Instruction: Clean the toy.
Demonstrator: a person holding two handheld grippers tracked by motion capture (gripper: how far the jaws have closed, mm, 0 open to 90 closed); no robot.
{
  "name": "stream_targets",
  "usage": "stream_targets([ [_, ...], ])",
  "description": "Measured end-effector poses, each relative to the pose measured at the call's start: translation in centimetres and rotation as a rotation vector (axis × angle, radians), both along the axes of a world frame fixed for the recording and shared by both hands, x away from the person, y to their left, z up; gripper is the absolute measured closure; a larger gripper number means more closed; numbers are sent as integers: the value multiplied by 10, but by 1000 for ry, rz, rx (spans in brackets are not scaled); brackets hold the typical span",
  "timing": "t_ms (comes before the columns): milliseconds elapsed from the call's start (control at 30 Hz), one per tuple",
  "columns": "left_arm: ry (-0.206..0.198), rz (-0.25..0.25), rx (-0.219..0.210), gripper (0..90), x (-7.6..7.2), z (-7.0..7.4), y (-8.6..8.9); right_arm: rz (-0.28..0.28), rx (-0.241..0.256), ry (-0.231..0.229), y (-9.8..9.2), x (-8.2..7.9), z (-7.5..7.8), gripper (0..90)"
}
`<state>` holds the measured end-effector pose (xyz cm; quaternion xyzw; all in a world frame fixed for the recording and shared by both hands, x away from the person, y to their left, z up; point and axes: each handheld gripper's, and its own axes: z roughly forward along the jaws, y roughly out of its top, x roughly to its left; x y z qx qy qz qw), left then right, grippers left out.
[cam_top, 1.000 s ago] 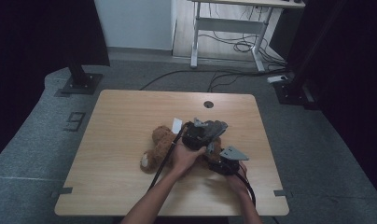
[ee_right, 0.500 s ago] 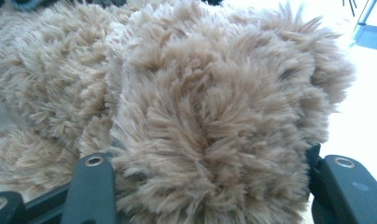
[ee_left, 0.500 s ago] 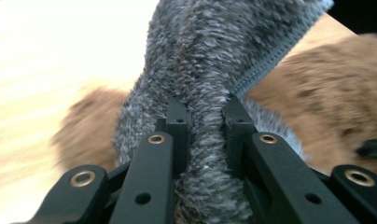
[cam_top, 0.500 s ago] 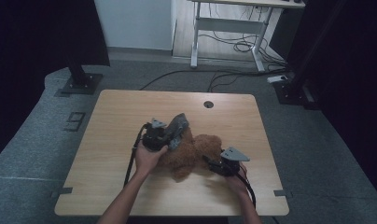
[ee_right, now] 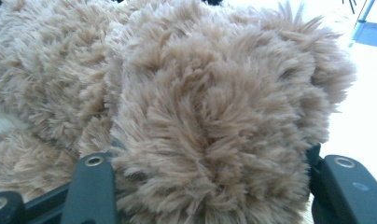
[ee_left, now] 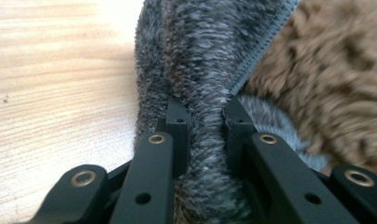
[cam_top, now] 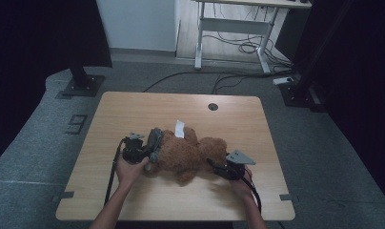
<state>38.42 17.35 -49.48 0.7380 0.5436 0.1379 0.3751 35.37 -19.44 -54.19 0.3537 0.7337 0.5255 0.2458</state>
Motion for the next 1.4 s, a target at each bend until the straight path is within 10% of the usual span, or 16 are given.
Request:
stream_targets([
  [300,-156,-164,-12,761,1,72,-74,-27,-14,-14,4,1,1,395],
  [467,-98,-188,35,757,15,49,-111,-43,-31,-30,4,2,1,395],
  [800,-135,-174,3,771,2,27,-105,-54,-32,-34,4,4,1,328],
  [1167,-196,-187,-91,775,-36,13,-93,-5,151,77,-15,2,24,12],
  [1400,-232,-195,-103,775,-52,9,-90,40,129,170,-3,17,26,0],
])
